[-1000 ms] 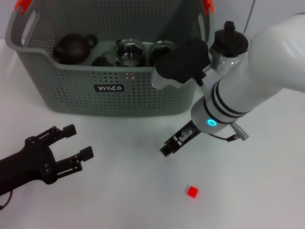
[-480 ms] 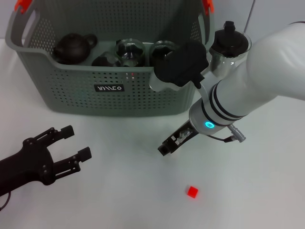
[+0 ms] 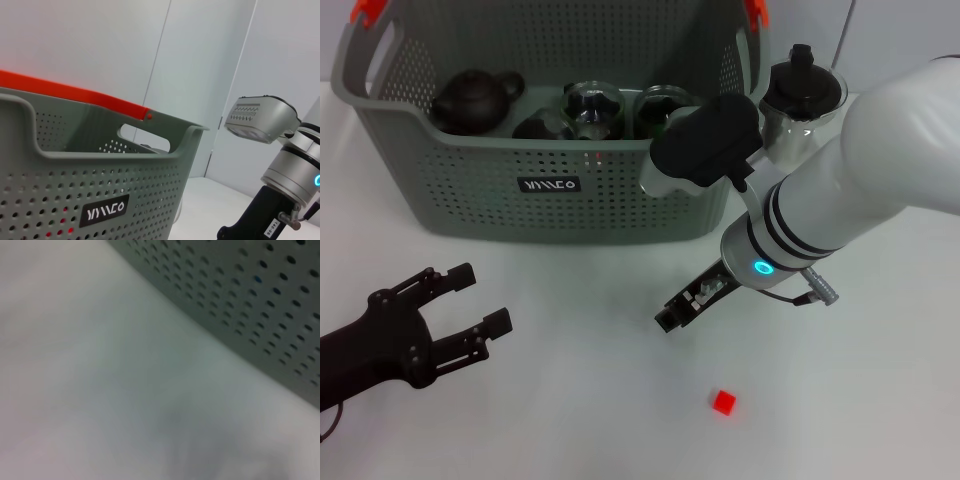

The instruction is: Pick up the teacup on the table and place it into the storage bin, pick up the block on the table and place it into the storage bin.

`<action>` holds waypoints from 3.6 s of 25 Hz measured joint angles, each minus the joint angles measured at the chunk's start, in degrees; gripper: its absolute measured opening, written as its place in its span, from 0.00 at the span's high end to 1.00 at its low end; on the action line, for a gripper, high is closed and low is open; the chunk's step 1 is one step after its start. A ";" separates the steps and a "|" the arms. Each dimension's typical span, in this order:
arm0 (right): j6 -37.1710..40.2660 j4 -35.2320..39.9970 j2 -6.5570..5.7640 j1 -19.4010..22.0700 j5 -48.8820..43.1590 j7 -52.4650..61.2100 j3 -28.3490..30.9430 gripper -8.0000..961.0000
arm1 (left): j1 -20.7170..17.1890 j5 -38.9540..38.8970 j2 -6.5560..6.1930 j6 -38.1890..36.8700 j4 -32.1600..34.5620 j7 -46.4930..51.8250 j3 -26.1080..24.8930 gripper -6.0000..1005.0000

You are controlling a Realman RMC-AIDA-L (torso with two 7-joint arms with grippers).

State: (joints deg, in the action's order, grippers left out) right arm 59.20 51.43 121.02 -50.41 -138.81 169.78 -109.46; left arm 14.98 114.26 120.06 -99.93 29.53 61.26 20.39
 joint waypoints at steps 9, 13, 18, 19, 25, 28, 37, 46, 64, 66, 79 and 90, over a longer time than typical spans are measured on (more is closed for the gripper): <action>-0.07 -0.19 0.00 0.05 0.06 -0.06 -0.28 0.42 | -0.04 0.00 0.00 0.00 0.00 0.00 0.01 0.16; -0.11 -0.18 -0.02 0.27 0.13 -0.30 -0.60 0.42 | -0.03 0.00 0.00 0.00 0.00 0.00 0.01 0.16; 0.57 0.82 -0.16 0.70 0.11 -0.32 -0.60 0.50 | -0.04 0.00 0.00 0.00 0.00 0.00 0.00 0.16; 0.92 1.67 -0.25 0.96 0.05 -0.31 -0.46 0.52 | -0.04 0.00 0.00 0.00 0.00 0.00 0.00 0.16; 11.16 22.67 -0.97 7.73 -4.33 -0.65 7.09 0.55 | -0.18 -0.01 0.00 -0.10 0.10 0.00 -0.42 0.16; 17.76 36.93 -0.86 10.98 -6.25 -1.78 13.65 0.55 | -0.20 -0.03 -0.01 -0.14 0.13 0.00 -0.48 0.16; 24.52 51.17 -0.76 5.74 0.47 -6.80 29.33 0.55 | -0.10 -0.37 -0.08 -0.46 0.13 0.00 -0.62 0.16; 4.81 26.27 -0.61 -5.54 -8.74 -8.31 26.31 0.55 | 0.05 -0.44 -0.09 -0.42 0.01 0.00 -0.61 0.16; -7.03 1.97 -0.75 -14.22 -7.86 -12.71 26.17 0.43 | -0.27 -0.45 0.05 -0.44 0.02 0.00 -0.62 0.16; -0.17 15.15 -0.76 -9.35 -6.91 -12.56 28.28 0.39 | -0.42 -0.44 0.07 -0.57 0.15 0.00 -0.72 0.16; 44.83 55.63 -0.81 14.93 3.25 -11.07 30.23 0.03 | -0.16 -0.27 0.06 -0.64 0.06 -0.02 -1.32 0.16; 41.67 38.78 -0.74 17.81 -3.00 -11.58 13.40 0.24 | 0.53 -0.01 -0.03 -0.14 -0.08 -0.06 -1.34 0.16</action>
State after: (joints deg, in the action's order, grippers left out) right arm 100.87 90.21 120.29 -32.61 -141.82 158.19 -96.06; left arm 15.51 114.25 120.03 -100.07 29.45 61.20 19.05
